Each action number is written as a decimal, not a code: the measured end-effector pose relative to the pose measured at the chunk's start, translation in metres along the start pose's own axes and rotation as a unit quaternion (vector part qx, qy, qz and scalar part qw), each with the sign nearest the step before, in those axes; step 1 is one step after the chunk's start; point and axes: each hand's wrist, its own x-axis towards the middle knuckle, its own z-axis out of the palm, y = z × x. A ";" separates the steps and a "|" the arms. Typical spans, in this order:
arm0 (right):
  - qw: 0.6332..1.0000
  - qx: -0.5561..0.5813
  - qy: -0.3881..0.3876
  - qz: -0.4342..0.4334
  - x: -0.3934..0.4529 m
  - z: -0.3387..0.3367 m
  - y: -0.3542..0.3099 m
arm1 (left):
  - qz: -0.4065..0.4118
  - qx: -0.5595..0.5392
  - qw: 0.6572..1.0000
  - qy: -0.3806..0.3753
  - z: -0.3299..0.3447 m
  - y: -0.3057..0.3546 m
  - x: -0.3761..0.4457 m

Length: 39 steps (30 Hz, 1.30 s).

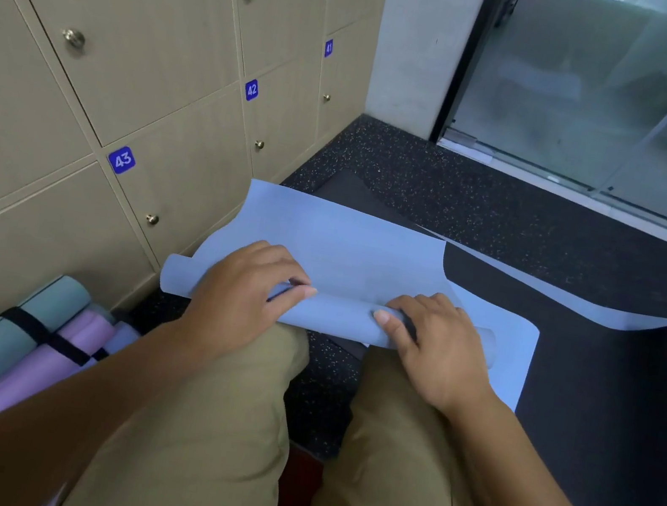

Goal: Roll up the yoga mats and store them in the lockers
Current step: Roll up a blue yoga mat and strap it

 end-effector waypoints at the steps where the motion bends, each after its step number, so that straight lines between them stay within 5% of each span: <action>1: 1.000 0.007 -0.020 0.001 0.003 -0.001 0.001 | 0.028 0.032 0.999 0.001 0.001 -0.002 -0.003; 7: 0.997 -0.001 -0.076 0.012 0.020 -0.004 0.005 | 0.049 0.146 0.988 -0.017 0.013 -0.005 -0.014; 12: 0.999 -0.038 0.012 0.001 0.021 0.004 0.004 | 0.012 0.135 0.989 -0.061 0.016 -0.008 0.000; 21: 0.993 -0.104 0.048 -0.020 0.021 0.021 0.008 | -0.048 0.137 0.970 -0.197 0.012 -0.014 0.038; 31: 0.992 -0.121 0.034 -0.016 0.045 0.015 0.006 | 0.086 0.288 0.942 -0.148 0.014 -0.024 0.047; 39: 0.971 -0.152 0.159 -0.097 0.039 0.001 0.008 | 0.198 0.276 0.930 -0.143 -0.005 -0.023 0.062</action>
